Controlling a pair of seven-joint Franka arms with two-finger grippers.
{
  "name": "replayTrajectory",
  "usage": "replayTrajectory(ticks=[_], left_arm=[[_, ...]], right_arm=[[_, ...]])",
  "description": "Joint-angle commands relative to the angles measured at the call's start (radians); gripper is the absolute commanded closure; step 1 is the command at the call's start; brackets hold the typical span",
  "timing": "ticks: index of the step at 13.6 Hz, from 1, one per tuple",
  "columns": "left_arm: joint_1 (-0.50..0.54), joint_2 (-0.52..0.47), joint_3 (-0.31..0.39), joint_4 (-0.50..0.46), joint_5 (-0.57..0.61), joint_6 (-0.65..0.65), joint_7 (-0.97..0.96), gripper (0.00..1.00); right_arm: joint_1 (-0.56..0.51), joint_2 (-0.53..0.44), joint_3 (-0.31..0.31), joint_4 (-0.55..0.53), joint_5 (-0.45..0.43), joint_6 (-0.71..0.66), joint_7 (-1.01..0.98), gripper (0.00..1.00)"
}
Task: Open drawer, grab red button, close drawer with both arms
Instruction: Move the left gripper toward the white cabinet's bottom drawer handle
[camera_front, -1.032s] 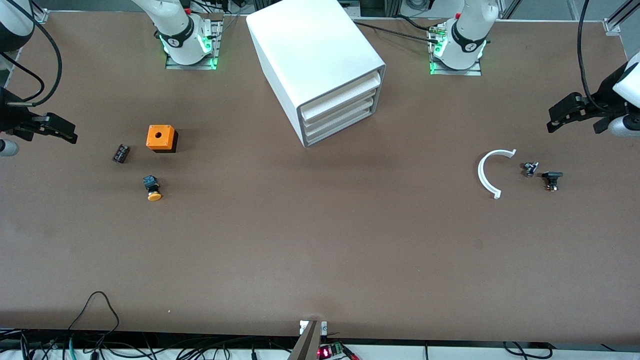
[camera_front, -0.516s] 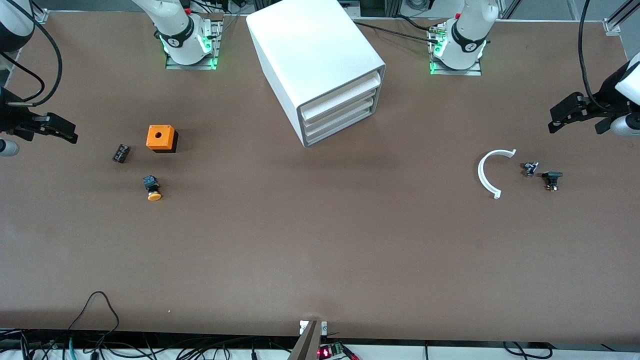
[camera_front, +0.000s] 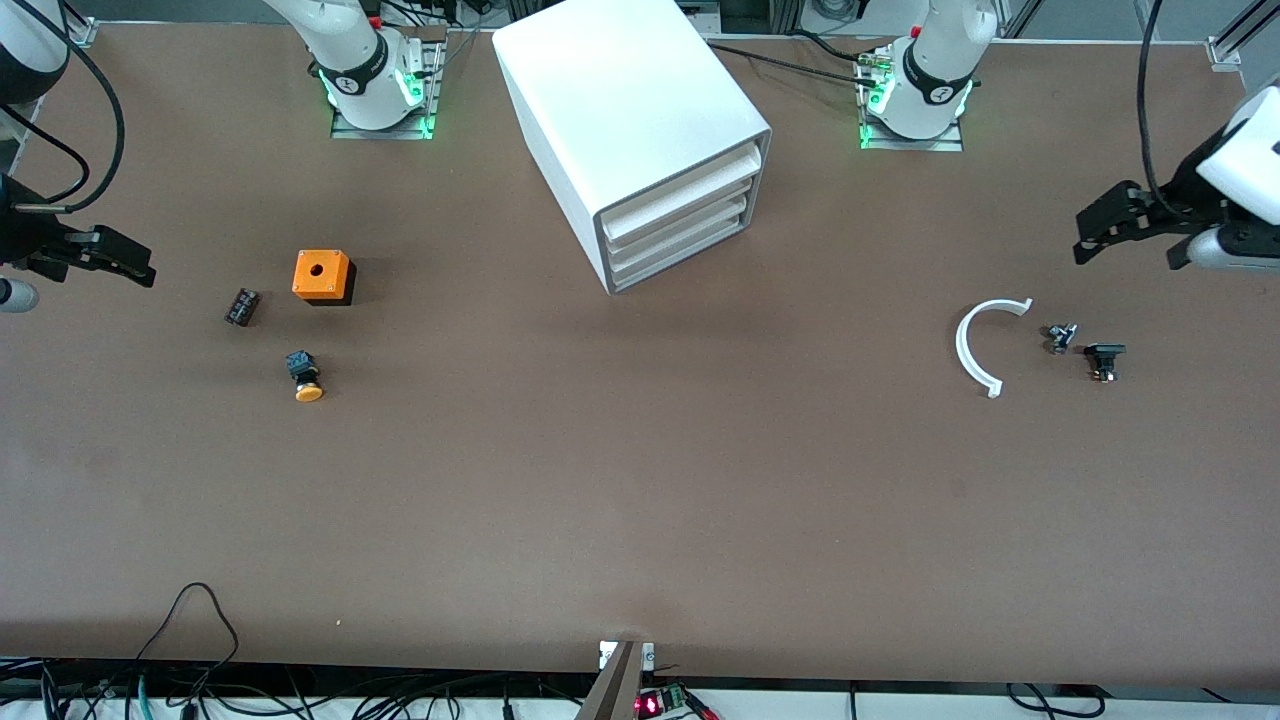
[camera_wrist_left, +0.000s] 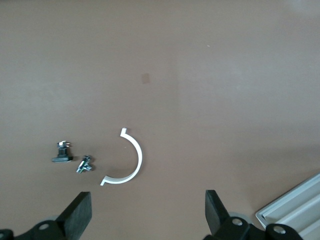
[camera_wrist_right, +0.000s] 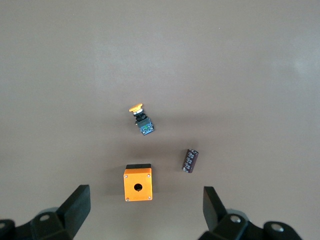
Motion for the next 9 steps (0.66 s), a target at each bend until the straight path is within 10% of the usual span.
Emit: replayTrajectory(ticks=[1, 9], left_arm=[[-0.006, 0.061, -0.02, 0.031, -0.016, -0.005, 0.015, 0.0], [-0.006, 0.141, -0.037, -0.005, -0.068, 0.003, 0.014, 0.0]], right_arm=[[-0.003, -0.013, 0.001, -0.013, 0.018, 0.0, 0.007, 0.0], [-0.003, -0.012, 0.004, -0.011, 0.073, -0.003, -0.005, 0.0]])
